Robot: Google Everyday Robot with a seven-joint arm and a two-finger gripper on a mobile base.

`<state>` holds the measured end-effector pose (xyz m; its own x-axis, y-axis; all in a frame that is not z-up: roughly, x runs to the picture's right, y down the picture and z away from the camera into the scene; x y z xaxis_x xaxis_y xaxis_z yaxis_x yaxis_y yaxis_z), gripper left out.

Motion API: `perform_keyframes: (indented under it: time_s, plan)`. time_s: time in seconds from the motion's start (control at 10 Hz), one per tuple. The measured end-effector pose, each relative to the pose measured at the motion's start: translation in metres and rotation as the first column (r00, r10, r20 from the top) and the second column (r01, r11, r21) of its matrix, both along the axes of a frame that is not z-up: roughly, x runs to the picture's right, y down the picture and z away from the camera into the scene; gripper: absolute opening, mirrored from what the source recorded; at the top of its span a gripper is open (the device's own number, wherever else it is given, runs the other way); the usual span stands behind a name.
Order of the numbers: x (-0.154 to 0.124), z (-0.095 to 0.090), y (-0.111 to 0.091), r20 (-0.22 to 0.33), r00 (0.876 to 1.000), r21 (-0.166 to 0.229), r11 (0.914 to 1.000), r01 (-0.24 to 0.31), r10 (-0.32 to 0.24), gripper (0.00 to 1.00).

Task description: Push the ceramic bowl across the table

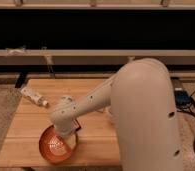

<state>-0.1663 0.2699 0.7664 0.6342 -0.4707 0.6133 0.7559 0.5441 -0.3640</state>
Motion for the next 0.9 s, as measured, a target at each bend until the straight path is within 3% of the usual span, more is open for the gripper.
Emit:
perform_keyframes:
  time_s: [0.4,0.7,0.9]
  plan:
    - [0.028,-0.004,-0.003,-0.037,0.998,0.027,0.9979,-0.059,0.06,0.8]
    - [0.025,-0.029,-0.032,0.009,0.996,0.096,0.9918,-0.084,0.084,0.8]
    - [0.018,-0.047,-0.05,0.064,0.995,0.12,0.989,-0.087,0.08,0.8]
